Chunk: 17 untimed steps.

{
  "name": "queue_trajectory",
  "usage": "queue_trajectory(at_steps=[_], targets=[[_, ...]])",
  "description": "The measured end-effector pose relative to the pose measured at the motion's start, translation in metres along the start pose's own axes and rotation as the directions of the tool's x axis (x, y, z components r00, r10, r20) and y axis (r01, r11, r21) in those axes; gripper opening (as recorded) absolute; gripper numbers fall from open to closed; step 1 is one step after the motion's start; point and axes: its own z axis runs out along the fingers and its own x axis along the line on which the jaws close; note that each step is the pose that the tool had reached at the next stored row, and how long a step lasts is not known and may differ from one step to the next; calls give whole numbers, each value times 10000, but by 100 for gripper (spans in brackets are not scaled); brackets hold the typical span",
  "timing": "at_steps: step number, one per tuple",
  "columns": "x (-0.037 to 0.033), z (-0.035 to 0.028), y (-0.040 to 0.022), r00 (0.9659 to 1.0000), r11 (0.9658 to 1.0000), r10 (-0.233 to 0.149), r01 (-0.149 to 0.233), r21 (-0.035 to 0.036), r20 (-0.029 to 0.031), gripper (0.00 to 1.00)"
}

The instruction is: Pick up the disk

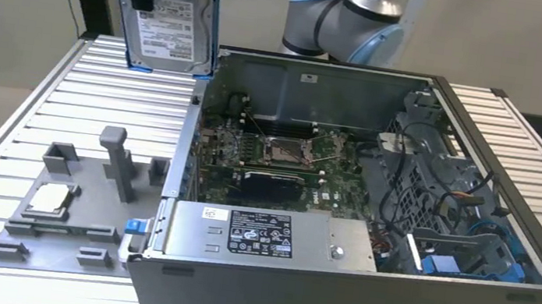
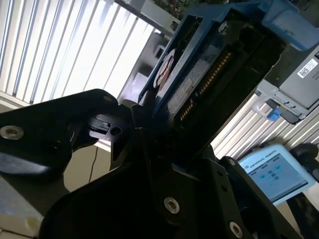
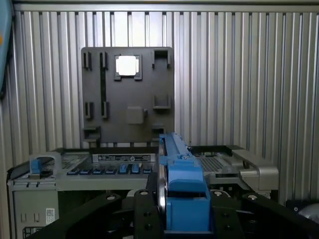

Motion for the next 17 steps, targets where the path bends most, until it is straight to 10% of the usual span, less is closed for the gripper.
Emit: queue_trajectory(at_steps=[17], targets=[[-27, 45, -771, 10000, 10000, 0, 0, 0, 36, 0]])
